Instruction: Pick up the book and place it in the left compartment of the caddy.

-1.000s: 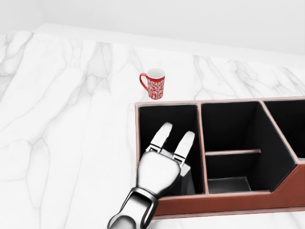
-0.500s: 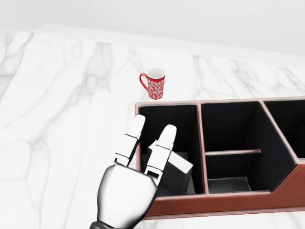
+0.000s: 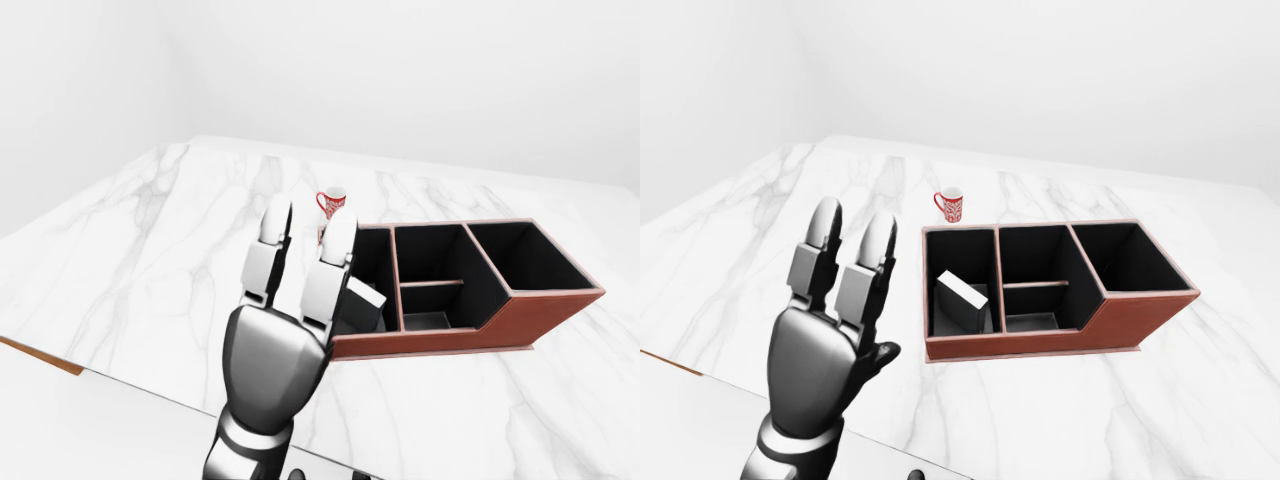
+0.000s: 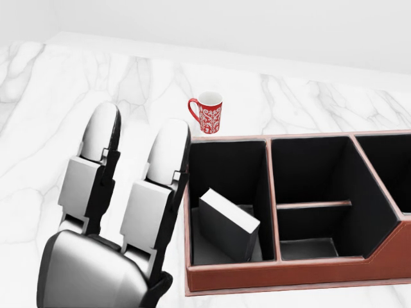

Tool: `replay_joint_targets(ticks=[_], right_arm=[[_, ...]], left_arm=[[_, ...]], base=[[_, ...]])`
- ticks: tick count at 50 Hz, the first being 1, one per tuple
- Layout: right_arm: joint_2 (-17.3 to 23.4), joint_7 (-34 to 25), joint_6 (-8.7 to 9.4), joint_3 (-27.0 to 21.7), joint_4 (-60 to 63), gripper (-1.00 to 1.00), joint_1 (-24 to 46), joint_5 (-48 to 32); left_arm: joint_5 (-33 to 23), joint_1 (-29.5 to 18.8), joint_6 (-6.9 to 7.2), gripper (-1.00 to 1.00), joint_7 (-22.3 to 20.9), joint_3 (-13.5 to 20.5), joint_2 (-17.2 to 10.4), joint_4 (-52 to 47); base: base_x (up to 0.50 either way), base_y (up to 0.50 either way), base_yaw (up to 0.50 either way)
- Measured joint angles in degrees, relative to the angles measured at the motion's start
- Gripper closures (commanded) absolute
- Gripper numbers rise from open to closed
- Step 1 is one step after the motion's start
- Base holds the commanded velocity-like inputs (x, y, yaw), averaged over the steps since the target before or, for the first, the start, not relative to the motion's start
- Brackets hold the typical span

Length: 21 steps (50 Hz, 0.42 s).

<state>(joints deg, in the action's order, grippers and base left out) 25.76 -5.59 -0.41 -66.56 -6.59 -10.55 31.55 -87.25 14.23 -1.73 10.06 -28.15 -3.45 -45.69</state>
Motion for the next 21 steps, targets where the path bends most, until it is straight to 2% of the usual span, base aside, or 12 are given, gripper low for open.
replay_joint_targets(ticks=[6,10,15,21], right_arm=[[0.12,0.1,-0.21,0.16,-0.48,-1.0,0.04,-0.1],[0.22,0.21,-0.18,0.23,-0.74,-1.0,0.02,-0.14],[0.3,0.33,0.01,0.2,-0.95,-1.0,-0.04,-0.16],[0.46,0.48,0.45,0.12,-1.27,-1.0,-0.1,-0.16]], left_arm=[[7.95,-0.28,-3.21,-1.0,2.2,0.28,0.05,-3.83],[14.47,-0.75,-3.27,-1.0,3.0,0.16,0.55,-6.19],[19.9,-1.91,-3.27,-1.0,2.17,0.27,1.92,-9.19],[24.05,-5.44,-3.27,-1.0,-2.77,2.03,6.82,-11.51]], base=[[0.0,0.0,0.0],[0.0,0.0,0.0],[0.0,0.0,0.0],[0.0,0.0,0.0]])
